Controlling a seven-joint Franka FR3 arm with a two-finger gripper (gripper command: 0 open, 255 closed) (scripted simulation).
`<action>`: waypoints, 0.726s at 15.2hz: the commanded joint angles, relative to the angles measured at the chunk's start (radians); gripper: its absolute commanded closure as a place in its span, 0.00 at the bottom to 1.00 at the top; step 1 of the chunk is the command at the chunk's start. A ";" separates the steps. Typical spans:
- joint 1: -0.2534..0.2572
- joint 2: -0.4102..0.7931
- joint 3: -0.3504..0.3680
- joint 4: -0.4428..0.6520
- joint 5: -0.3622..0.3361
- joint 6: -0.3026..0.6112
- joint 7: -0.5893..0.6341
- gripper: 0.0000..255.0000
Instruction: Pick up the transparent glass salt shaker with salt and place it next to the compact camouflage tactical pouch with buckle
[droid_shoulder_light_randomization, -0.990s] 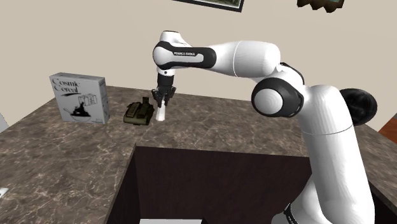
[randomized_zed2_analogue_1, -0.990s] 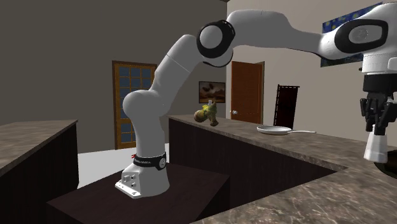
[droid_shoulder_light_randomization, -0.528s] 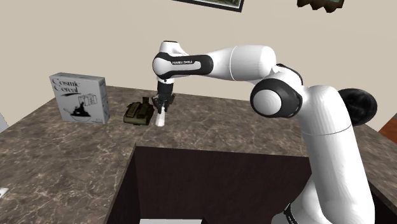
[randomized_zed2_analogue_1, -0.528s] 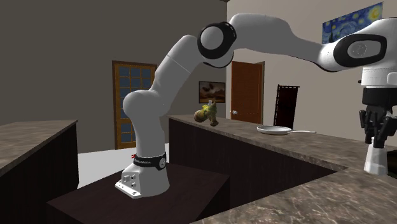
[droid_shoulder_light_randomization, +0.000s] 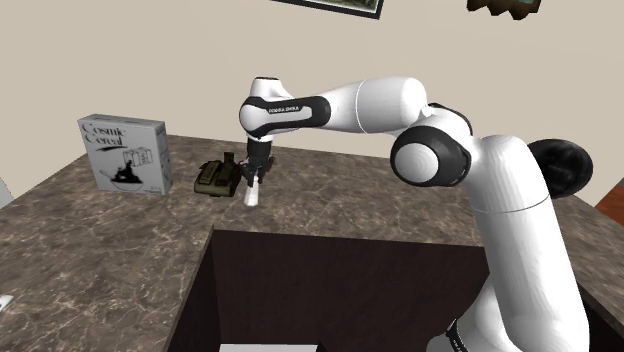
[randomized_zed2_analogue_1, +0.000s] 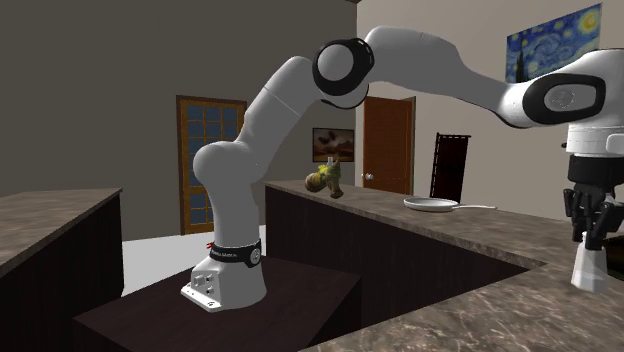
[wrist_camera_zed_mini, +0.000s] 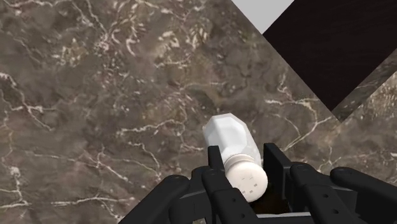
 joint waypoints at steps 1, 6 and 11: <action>0.000 0.001 0.000 -0.002 0.000 0.003 0.000 1.00; 0.000 0.001 0.000 -0.001 0.000 0.003 0.000 0.00; 0.000 0.001 0.000 -0.001 0.000 0.003 0.000 0.00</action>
